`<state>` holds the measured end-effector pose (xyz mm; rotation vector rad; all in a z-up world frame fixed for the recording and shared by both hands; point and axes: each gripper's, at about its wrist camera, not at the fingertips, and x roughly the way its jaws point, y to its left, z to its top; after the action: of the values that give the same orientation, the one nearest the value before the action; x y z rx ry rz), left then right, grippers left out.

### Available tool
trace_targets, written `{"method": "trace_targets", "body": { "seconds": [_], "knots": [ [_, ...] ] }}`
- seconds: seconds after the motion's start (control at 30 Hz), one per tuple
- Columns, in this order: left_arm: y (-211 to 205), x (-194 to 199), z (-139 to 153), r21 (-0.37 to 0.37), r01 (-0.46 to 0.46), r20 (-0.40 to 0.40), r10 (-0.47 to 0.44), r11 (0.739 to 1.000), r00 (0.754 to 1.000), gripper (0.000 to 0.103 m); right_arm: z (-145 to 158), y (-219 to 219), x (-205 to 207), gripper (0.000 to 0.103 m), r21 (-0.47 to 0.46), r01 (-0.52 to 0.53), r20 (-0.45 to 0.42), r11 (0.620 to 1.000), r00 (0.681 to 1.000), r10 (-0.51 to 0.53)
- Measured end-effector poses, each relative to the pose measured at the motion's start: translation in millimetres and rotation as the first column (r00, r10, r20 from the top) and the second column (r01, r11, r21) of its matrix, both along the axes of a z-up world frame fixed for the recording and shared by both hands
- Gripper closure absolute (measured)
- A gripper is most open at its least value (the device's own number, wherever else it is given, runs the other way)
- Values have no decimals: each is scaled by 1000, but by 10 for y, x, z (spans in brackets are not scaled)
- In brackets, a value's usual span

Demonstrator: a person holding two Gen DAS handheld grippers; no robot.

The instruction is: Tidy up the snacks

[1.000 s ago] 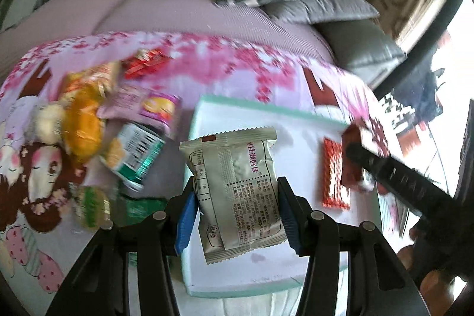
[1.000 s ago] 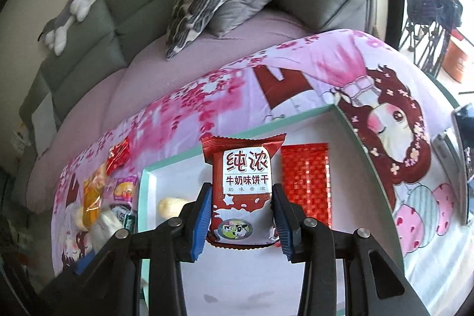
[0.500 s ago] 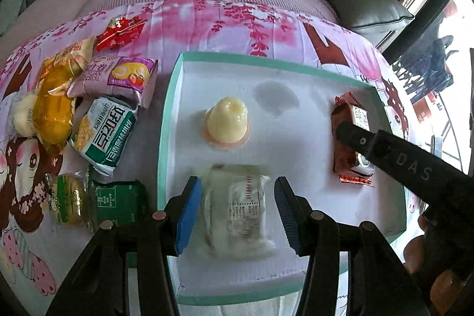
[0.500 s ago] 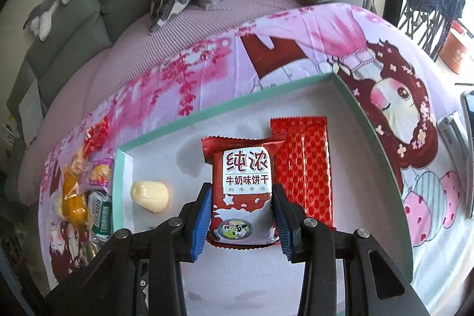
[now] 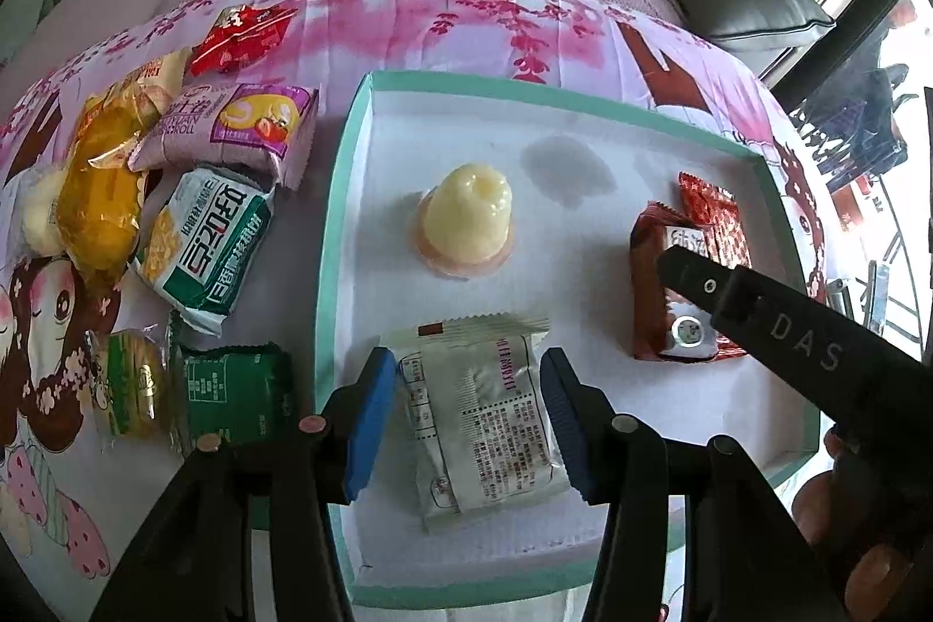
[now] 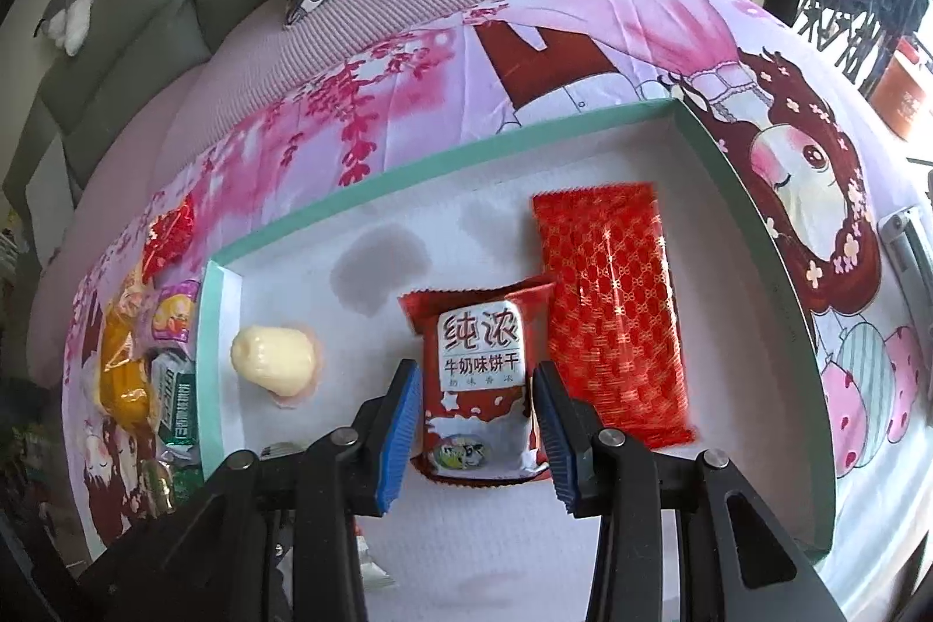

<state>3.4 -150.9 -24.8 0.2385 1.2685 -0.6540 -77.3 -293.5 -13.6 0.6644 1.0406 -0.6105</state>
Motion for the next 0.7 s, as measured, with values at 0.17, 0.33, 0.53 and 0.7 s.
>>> {"method": "trace_targets", "body": {
  "seconds": [0.17,0.33,0.53,0.7],
  "knots": [
    [-10,8,-20,10,0,0,0,1000,1000,41,-6,8,22,57,-11,-6,-30,1000,1000,6],
    [-28,3,28,6,6,20,-6,1000,1000,38,37,8,16,52,-22,1,-27,1000,1000,-2],
    [34,34,132,-17,-15,46,16,1000,999,33,98,-24,-26,51,-28,21,-10,999,1000,-21],
    [138,108,238,-42,-59,77,62,997,995,24,117,-34,-47,51,-33,36,0,999,999,-36]
  ]
}}
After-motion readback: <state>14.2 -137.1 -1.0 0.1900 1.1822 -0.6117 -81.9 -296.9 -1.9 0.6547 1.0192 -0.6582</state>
